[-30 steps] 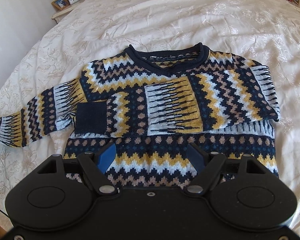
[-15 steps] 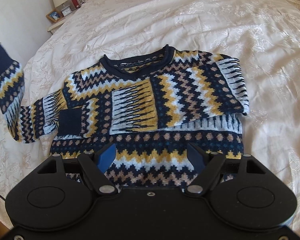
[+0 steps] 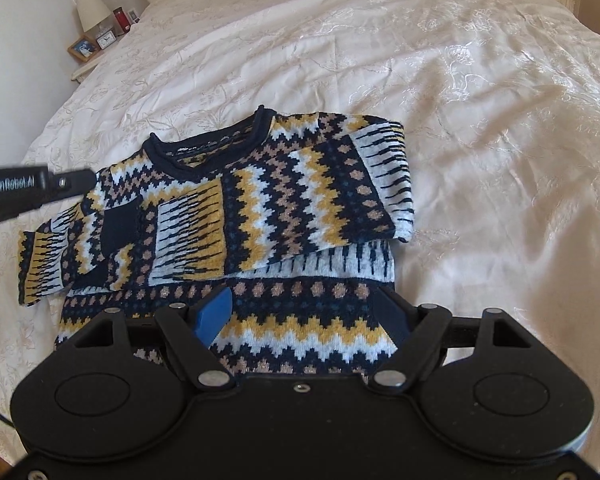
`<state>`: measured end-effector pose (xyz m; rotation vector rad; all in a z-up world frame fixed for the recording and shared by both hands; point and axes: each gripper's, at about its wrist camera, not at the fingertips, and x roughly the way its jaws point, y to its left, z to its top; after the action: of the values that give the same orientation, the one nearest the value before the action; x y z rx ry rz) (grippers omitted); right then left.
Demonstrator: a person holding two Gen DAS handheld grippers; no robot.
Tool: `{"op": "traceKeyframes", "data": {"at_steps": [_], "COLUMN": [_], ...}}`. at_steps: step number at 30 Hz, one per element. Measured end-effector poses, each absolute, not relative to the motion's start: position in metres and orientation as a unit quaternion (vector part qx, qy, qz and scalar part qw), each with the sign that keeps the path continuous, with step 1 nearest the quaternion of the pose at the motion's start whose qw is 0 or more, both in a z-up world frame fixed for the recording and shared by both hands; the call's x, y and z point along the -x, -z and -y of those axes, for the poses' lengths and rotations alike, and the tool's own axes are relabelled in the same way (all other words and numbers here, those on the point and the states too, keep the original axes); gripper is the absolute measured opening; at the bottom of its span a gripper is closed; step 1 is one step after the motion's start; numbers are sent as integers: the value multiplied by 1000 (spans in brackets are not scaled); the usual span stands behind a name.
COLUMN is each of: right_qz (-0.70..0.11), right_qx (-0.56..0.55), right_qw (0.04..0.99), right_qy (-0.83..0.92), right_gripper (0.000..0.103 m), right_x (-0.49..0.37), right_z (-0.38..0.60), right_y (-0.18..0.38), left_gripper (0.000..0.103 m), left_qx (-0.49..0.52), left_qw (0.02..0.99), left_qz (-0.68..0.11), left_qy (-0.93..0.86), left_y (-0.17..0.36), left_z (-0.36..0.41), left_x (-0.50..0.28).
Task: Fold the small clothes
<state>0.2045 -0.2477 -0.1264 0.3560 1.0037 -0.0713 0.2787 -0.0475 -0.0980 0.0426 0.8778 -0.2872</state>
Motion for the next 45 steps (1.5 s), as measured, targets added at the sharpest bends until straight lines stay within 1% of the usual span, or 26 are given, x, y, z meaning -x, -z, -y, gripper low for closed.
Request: {"op": "traceKeyframes", "data": {"at_steps": [6, 11, 12, 13, 14, 18, 20, 21, 27, 31, 33, 34, 35, 39, 42, 43, 45], "right_qz": [-455, -459, -461, -463, -465, -473, -481, -487, -517, -534, -538, -542, -544, -523, -484, -470, -442], "right_qx": [-158, -156, -154, -152, -151, -146, -143, -143, -147, -144, -151, -155, -155, -195, -232, -242, -252], "right_qw": [876, 872, 871, 870, 868, 861, 856, 852, 831, 820, 816, 812, 811, 814, 826, 831, 844], "right_qy": [-10, -62, -71, -79, -86, -116, -126, -130, -143, -148, -150, -150, -148, -161, -172, -174, -167], "right_gripper": [79, 79, 79, 79, 79, 78, 72, 71, 68, 60, 50, 29, 15, 12, 10, 7, 7], "right_x": [-240, -279, -286, -293, -299, -331, -344, -351, -377, -385, -387, -387, -388, -384, -372, -367, -357], "right_z": [223, 183, 174, 166, 159, 130, 119, 114, 97, 90, 89, 88, 87, 93, 108, 115, 135], "right_y": [121, 128, 131, 134, 136, 148, 154, 158, 183, 196, 199, 200, 199, 177, 141, 126, 99], "left_gripper": [10, 12, 14, 22, 26, 26, 27, 27, 30, 31, 31, 31, 31, 31, 32, 32, 32], "left_qx": [-26, -22, -21, -20, -17, -16, -11, -7, 3, 3, 3, 2, 1, -1, -2, -3, -6], "left_qw": [869, 854, 851, 849, 849, 843, 833, 829, 831, 834, 835, 835, 835, 835, 835, 836, 836], "left_qz": [-489, -519, -524, -527, -528, -538, -554, -558, -556, -552, -550, -550, -550, -550, -550, -549, -549], "left_qy": [74, 31, 25, 20, 15, 6, 3, 4, 11, 6, 2, 0, -1, -4, -5, -5, -7], "left_y": [140, 163, 166, 168, 172, 185, 195, 200, 209, 210, 209, 209, 209, 210, 210, 210, 210], "left_z": [-2, -42, -48, -53, -59, -72, -77, -80, -83, -82, -81, -81, -80, -80, -81, -80, -80], "left_x": [-269, -270, -271, -272, -273, -280, -283, -284, -284, -283, -283, -283, -283, -283, -284, -284, -284]}}
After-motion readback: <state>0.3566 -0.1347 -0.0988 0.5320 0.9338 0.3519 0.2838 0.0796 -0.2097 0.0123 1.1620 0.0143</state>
